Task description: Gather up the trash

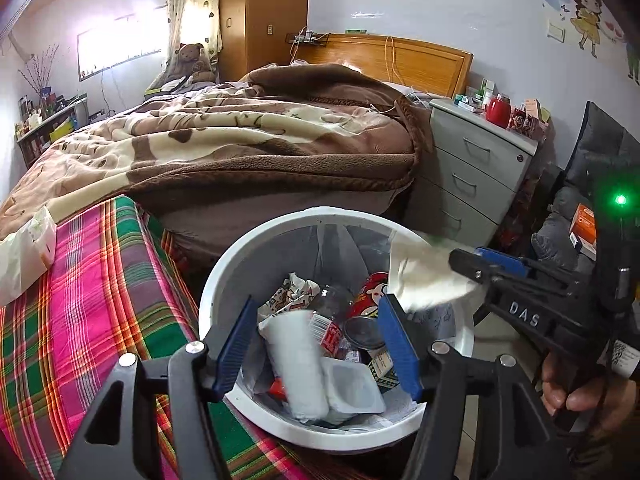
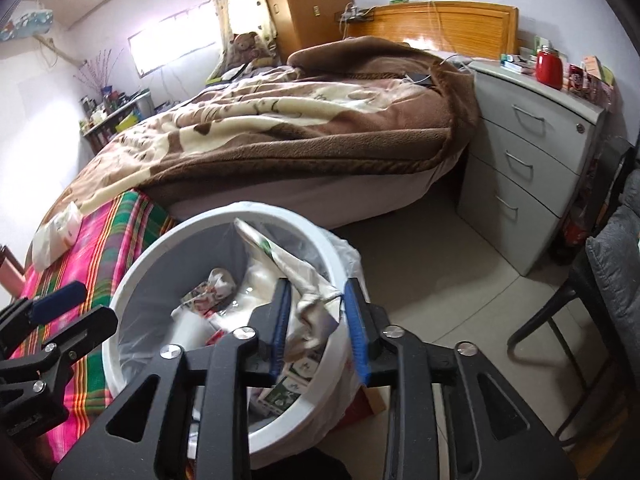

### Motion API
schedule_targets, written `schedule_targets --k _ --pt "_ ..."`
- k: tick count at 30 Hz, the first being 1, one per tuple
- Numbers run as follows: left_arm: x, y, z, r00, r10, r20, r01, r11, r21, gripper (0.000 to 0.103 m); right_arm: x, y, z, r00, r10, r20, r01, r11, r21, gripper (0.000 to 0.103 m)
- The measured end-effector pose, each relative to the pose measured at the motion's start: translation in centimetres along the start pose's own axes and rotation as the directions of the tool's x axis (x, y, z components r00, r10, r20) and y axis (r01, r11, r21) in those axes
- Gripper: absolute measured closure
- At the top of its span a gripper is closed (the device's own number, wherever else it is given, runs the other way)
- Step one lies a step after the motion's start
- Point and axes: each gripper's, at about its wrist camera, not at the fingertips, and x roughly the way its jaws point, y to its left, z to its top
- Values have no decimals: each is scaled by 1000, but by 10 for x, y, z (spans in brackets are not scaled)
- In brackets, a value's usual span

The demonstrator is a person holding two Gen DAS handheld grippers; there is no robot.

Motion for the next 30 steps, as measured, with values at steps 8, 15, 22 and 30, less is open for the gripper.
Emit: schedule_targets --k 8,15,22,30 --pt "-14 4 -4 1000 22 15 -22 999 -24 29 -14 3 -1 1000 18 20 -18 1000 7 53" --pt "-34 12 -12 998 43 42 -41 998 -53 26 -27 16 -7 998 31 47 -30 999 -10 52" --pt "-60 19 -26 994 76 80 -69 994 -81 25 -44 33 -17 996 56 75 -54 998 -33 49" --pt "-94 33 -48 985 122 124 -104 985 -138 25 -72 59 -37 987 83 140 -70 993 -91 37"
